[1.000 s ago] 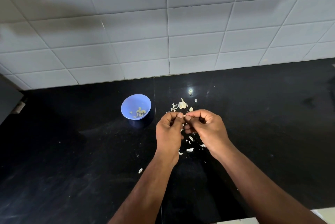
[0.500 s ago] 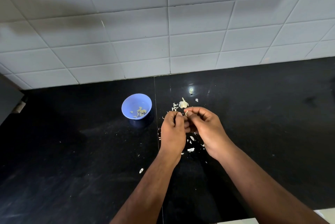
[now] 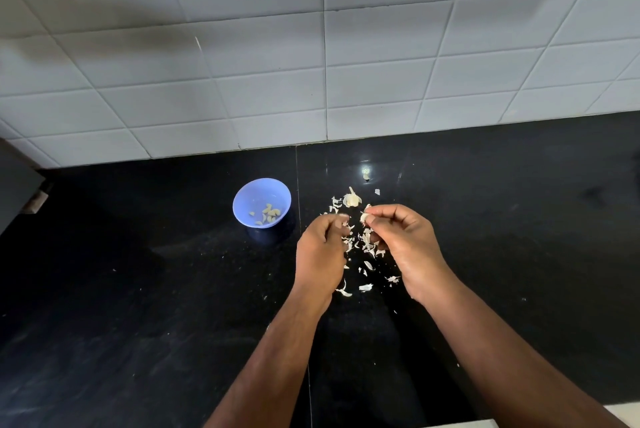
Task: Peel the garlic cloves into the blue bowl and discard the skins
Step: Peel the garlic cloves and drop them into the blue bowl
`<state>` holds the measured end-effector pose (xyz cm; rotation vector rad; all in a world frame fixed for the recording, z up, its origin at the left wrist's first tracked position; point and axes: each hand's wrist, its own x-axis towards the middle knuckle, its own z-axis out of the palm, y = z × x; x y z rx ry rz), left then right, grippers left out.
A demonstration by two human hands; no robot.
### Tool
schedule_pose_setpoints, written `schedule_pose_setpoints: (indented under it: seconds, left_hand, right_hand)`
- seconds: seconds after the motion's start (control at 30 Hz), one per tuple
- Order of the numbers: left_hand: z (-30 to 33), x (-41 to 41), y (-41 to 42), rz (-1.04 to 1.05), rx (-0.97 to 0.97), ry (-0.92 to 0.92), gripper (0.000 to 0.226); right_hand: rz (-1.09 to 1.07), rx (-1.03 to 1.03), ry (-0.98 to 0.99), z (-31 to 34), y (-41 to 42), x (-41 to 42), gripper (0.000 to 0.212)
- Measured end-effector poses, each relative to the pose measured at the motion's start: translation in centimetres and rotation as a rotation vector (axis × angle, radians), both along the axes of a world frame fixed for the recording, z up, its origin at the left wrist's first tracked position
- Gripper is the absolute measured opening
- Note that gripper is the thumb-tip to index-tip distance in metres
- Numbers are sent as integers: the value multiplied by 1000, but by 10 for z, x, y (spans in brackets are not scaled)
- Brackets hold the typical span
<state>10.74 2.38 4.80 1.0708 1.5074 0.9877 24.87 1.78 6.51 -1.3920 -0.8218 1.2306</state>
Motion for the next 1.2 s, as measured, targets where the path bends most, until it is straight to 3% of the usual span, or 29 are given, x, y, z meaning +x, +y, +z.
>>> schedule_pose_setpoints:
  seconds: [0.13, 0.27, 0.43, 0.8, 0.97, 1.2]
  left_hand:
    - [4, 2, -1, -31, 59, -59, 22]
    - [4, 5, 0, 15, 142, -20, 7]
    - [-1, 8, 2, 33, 202, 46, 12]
    - [-4, 15, -1, -88, 231, 5, 19]
    - [-10, 15, 2, 12, 228, 23, 16]
    - [-2, 13, -5, -1, 254, 35, 20]
  right_hand:
    - [-4, 46, -71, 1, 1, -1, 9]
    - [-9, 53, -109, 3, 1, -1, 8]
    - [-9, 67, -121, 2, 0, -2, 7]
    - [87, -118, 315, 8, 0, -2, 12]
    - [147, -137, 342, 8, -1, 1, 12]
    - [12, -90, 262, 7, -1, -2, 15]
